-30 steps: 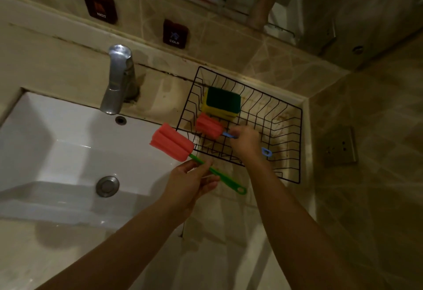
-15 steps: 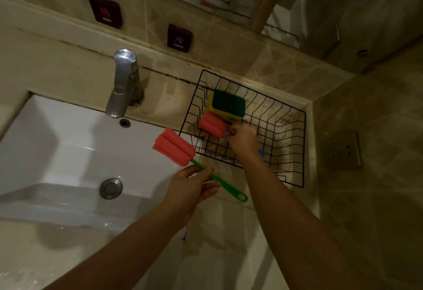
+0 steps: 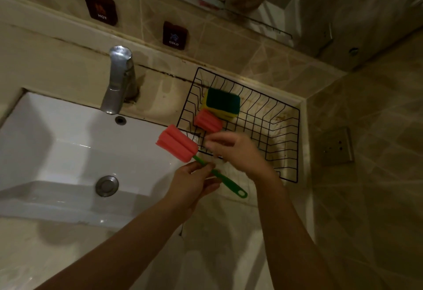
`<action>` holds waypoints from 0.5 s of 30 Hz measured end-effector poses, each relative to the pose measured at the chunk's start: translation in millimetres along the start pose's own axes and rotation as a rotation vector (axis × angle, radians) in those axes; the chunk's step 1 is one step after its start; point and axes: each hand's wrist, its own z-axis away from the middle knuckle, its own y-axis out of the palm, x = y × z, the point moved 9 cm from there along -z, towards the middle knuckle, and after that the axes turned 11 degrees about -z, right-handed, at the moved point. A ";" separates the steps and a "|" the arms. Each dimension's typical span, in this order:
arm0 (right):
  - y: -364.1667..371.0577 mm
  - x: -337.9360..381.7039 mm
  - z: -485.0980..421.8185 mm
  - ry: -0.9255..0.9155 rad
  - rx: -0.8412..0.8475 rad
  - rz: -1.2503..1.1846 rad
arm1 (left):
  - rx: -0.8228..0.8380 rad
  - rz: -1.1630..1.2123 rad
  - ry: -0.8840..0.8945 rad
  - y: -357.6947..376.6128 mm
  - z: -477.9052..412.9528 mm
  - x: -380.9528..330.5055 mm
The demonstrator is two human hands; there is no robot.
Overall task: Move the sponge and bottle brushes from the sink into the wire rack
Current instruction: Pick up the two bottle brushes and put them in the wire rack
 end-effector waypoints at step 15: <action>-3.8 32.9 1.3 -0.073 0.071 0.167 | 0.049 -0.025 0.045 12.7 -15.1 -16.6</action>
